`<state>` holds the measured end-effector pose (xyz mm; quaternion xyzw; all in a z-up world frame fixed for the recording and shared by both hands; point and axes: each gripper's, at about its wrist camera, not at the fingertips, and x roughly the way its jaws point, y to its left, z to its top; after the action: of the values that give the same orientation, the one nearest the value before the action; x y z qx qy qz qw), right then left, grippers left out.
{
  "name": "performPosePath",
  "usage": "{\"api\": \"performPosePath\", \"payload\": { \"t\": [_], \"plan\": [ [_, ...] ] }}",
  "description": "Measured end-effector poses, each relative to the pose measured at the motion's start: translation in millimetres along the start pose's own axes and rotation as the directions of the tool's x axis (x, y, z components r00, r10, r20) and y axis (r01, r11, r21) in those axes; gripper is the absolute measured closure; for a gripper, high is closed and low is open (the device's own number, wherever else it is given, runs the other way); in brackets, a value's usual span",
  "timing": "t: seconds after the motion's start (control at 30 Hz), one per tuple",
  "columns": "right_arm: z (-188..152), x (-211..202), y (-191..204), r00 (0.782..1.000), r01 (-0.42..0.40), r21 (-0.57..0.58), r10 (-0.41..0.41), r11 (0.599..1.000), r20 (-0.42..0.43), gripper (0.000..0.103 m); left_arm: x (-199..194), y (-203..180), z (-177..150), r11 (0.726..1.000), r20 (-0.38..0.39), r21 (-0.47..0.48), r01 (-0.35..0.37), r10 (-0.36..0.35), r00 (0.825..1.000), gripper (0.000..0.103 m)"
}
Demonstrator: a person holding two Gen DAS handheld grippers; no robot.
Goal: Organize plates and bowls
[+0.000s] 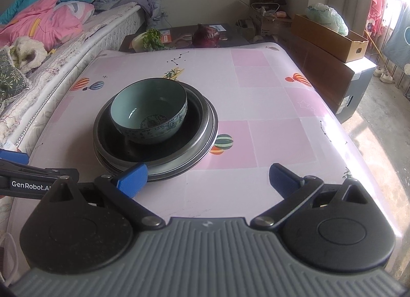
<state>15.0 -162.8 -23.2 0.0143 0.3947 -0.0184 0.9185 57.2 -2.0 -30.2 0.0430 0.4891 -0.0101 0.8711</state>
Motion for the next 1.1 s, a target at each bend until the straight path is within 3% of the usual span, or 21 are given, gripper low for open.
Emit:
{"api": "performPosePath", "payload": {
  "t": [1.1],
  "plan": [
    [-1.4, 3.1, -1.2, 1.0, -0.001, 0.011, 0.002, 1.0, -0.026, 0.001, 0.4, -2.5, -1.6, 1.0, -0.014, 0.002, 0.015, -0.015, 1.0, 0.0]
  ]
}}
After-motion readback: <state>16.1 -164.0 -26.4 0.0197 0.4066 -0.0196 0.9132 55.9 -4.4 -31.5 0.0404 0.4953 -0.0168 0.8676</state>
